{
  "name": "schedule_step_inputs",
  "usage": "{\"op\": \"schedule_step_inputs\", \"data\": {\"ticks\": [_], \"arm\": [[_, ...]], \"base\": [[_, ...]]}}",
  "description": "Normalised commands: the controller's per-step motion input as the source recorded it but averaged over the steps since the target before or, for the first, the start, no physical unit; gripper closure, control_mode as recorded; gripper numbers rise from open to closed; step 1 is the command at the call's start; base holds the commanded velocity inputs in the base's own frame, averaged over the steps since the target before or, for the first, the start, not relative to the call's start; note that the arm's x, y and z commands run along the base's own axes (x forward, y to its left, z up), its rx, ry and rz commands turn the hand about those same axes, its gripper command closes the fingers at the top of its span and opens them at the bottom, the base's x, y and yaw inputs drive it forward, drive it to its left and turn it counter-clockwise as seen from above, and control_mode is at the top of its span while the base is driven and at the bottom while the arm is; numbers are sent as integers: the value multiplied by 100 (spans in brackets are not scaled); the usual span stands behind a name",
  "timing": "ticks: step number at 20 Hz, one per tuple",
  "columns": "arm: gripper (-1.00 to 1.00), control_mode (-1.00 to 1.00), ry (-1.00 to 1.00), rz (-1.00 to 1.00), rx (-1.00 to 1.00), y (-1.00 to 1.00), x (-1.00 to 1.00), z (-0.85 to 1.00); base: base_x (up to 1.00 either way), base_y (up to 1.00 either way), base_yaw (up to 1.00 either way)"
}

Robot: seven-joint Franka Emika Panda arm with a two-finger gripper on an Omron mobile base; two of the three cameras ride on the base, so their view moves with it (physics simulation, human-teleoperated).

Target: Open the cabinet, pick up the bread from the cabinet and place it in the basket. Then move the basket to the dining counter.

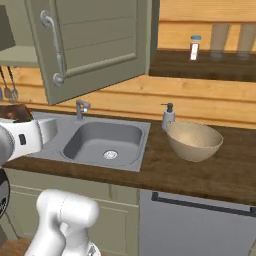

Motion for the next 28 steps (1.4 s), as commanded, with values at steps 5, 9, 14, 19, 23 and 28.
{"op": "schedule_step_inputs", "data": {"ticks": [5,9,14,19,23,28], "arm": [[100,100,0,0,0,0,0,0],[100,100,0,0,0,0,0,0],[100,100,0,0,0,0,0,0],[100,100,0,0,0,0,0,0],[100,100,0,0,0,0,0,0],[100,100,0,0,0,0,0,0]], "base": [[99,-100,0],[13,-100,0],[30,-74,0],[20,-62,-1],[10,-86,0],[34,-42,0]]}}
